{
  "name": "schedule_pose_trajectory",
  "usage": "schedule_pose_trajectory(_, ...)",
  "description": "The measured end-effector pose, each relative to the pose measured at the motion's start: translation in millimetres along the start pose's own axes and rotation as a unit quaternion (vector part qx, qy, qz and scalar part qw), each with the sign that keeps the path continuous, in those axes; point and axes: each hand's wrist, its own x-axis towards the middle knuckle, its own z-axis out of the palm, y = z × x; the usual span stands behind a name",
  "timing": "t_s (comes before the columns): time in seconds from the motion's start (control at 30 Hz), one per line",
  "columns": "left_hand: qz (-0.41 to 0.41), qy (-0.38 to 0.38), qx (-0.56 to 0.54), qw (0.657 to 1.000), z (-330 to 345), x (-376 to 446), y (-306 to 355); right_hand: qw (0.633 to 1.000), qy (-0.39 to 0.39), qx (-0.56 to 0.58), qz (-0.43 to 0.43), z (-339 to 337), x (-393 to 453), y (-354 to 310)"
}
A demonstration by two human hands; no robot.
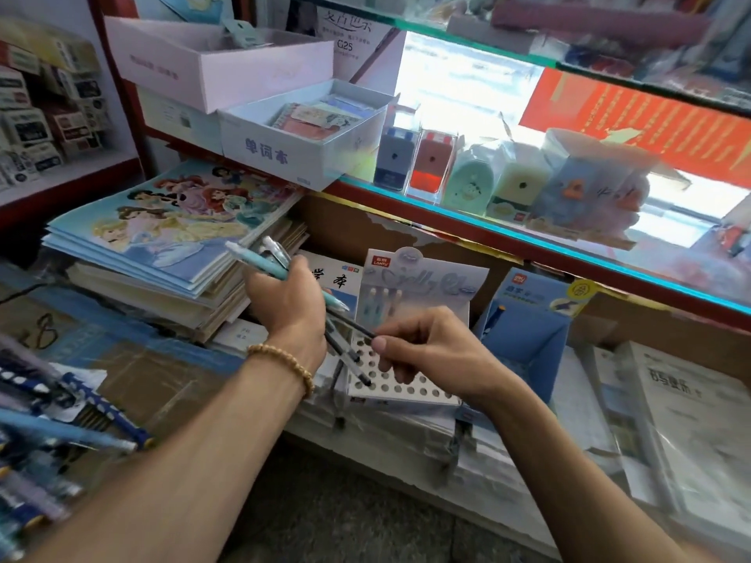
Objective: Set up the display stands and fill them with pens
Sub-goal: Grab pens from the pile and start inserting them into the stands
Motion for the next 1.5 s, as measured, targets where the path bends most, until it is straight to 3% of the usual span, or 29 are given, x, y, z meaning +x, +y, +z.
schedule_pose_trajectory(0.2, -0.014, 0.033, -0.005, 0.999, 6.9, 12.7, 2.8, 0.999, 0.014, -0.031, 0.010, -30.7, -26.7, 9.7)
schedule_pose_trajectory(0.33, 0.046, 0.008, 0.057, 0.997, 11.3, 5.5, 1.0, 0.992, 0.114, 0.038, 0.028, -52.0, -44.6, 17.9)
schedule_pose_trajectory(0.43, 0.084, -0.163, 0.155, 0.971, 20.6, -25.5, -7.6, 0.980, 0.170, 0.094, 0.049, -57.5, -49.3, 23.0)
schedule_pose_trajectory(0.57, 0.103, -0.418, 0.238, 0.871, 34.5, -78.9, -22.7, 0.955, 0.230, 0.185, 0.013, -62.7, -55.3, 31.0)
schedule_pose_trajectory(0.7, 0.046, -0.520, 0.217, 0.825, 47.1, -111.7, -41.5, 0.916, 0.256, 0.308, -0.023, -66.8, -66.7, 40.2)
schedule_pose_trajectory(0.87, 0.030, -0.522, 0.192, 0.830, 64.7, -125.6, -56.7, 0.909, 0.300, 0.286, -0.030, -89.7, -85.9, 41.2)
schedule_pose_trajectory(1.0, 0.080, -0.548, 0.244, 0.796, 74.1, -133.9, -68.8, 0.886, 0.411, 0.210, -0.033, -132.5, -103.0, 34.3)
schedule_pose_trajectory(1.1, 0.098, -0.557, 0.258, 0.784, 80.9, -141.4, -79.8, 0.897, 0.426, 0.114, -0.010, -152.5, -113.4, 36.4)
schedule_pose_trajectory(1.17, 0.099, -0.549, 0.259, 0.788, 85.8, -146.0, -87.9, 0.896, 0.436, 0.085, -0.006, -163.4, -120.1, 36.5)
schedule_pose_trajectory(1.23, 0.096, -0.530, 0.265, 0.800, 91.3, -148.1, -96.5, 0.874, 0.479, 0.081, -0.008, -179.6, -124.2, 41.4)
schedule_pose_trajectory(1.33, 0.084, -0.496, 0.267, 0.822, 101.1, -147.4, -108.2, 0.838, 0.545, -0.023, 0.001, -202.2, -120.9, 65.8)
schedule_pose_trajectory(1.5, 0.059, -0.463, 0.254, 0.847, 119.0, -150.6, -124.1, 0.847, 0.515, -0.113, 0.067, -205.3, -103.9, 112.0)
